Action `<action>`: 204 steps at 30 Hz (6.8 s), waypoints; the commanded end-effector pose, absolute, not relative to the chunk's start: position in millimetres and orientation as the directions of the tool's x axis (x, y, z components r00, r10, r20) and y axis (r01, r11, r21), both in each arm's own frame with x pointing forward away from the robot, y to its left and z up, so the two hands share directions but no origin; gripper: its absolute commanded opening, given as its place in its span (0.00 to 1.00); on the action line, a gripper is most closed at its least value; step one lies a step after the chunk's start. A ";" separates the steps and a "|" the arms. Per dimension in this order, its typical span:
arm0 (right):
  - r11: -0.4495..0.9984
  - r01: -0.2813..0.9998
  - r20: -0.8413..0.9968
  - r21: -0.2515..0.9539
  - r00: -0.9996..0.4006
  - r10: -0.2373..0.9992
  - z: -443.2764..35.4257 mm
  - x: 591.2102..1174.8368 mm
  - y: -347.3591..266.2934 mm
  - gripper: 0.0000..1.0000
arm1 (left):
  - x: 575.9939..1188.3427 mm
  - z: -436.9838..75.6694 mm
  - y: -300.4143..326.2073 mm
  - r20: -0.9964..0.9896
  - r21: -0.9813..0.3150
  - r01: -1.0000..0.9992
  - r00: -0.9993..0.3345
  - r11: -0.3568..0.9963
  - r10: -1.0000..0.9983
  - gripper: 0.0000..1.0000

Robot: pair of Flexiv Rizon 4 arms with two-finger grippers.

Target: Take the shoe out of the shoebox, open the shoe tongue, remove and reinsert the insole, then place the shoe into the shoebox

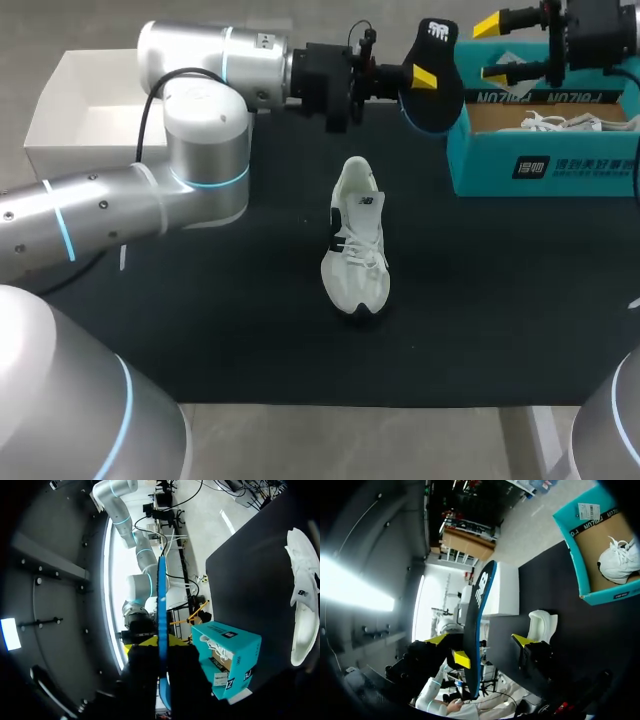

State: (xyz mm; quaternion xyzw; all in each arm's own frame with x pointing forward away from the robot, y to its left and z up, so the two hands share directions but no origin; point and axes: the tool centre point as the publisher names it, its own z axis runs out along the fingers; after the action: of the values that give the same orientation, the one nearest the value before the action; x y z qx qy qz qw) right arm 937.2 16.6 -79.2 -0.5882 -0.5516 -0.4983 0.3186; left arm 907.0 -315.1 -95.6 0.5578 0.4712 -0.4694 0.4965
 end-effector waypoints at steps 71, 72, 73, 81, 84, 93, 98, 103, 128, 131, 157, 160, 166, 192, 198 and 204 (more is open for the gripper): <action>-0.173 0.983 0.997 0.068 -0.060 0.048 -101.8 856.4 28.6 1.00 | 896.3 -92.8 -247.9 -0.997 0.067 0.997 0.068 -0.033 0.020 0.00; -0.153 0.987 0.999 0.045 -0.040 0.036 -101.5 855.5 30.4 1.00 | 896.3 -92.8 -247.9 -0.997 0.067 0.997 0.068 -0.033 0.020 0.00; -0.136 0.990 0.999 0.032 -0.028 0.033 -101.2 855.5 32.0 1.00 | 896.3 -92.8 -247.9 -0.997 0.067 0.997 0.068 -0.033 0.020 0.00; -0.093 0.995 0.997 0.044 -0.038 0.074 -100.4 869.2 33.4 1.00 | 896.3 -92.8 -247.9 -0.997 0.067 0.997 0.068 -0.033 0.020 0.00; -0.113 0.992 0.995 0.064 -0.055 0.083 -99.9 878.3 30.3 1.00 | 896.3 -92.8 -247.9 -0.997 0.067 0.997 0.068 -0.033 0.020 0.00; -0.145 0.986 0.993 0.078 -0.064 0.098 -102.6 891.0 26.0 1.00 | 896.3 -92.8 -247.9 -0.997 0.067 0.997 0.068 -0.033 0.020 0.00; -0.145 0.986 0.993 0.078 -0.064 0.098 -102.6 891.0 26.0 1.00 | 896.2 -90.6 -248.6 -0.999 0.005 1.000 0.005 0.007 0.032 0.00; -0.145 0.986 0.993 0.078 -0.064 0.098 -102.6 891.0 26.0 1.00 | 889.8 -83.6 -250.3 -0.960 -0.268 0.957 -0.275 0.106 0.051 0.00; -0.145 0.986 0.993 0.078 -0.064 0.098 -102.6 891.0 26.0 1.00 | 887.7 -93.8 -243.7 0.173 -0.954 -0.173 -0.985 0.243 -0.024 0.00; -0.145 0.986 0.993 0.078 -0.064 0.098 -102.6 891.0 26.0 1.00 | 886.5 -89.1 -245.5 0.320 -0.926 -0.324 -0.946 0.191 -0.054 0.00; -0.145 0.986 0.993 0.078 -0.064 0.098 -102.6 891.0 26.0 1.00 | 887.3 -89.0 -248.7 0.941 -0.336 -0.912 -0.317 -0.237 -0.115 0.00; -0.145 0.986 0.993 0.078 -0.064 0.098 -102.6 891.0 26.0 1.00 | 887.3 -89.0 -248.7 0.941 -0.336 -0.912 -0.317 -0.237 -0.115 0.00; -0.145 0.986 0.993 0.078 -0.064 0.098 -102.6 891.0 26.0 1.00 | 887.3 -89.0 -248.7 0.941 -0.336 -0.912 -0.317 -0.237 -0.115 0.00; -0.145 0.986 0.993 0.078 -0.064 0.098 -102.6 891.0 26.0 1.00 | 882.7 -81.9 -248.9 0.934 -0.345 -0.934 -0.352 -0.096 0.068 0.00; -0.145 0.986 0.993 0.078 -0.064 0.098 -102.6 891.0 26.0 1.00 | 881.0 -81.8 -254.6 0.963 -0.264 -0.964 -0.265 -0.017 0.046 0.00; -0.145 0.986 0.993 0.078 -0.064 0.098 -102.6 891.0 26.0 1.00 | 881.0 -81.8 -254.6 0.963 -0.264 -0.964 -0.265 -0.017 0.046 0.00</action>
State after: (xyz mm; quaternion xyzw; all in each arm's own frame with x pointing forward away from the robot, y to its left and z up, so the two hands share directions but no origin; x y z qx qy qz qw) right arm 891.0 25.2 -102.4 -0.5397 -0.5017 -0.5297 0.4200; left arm 879.2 -254.3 -82.5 -0.4205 0.5445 -0.5799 -0.4363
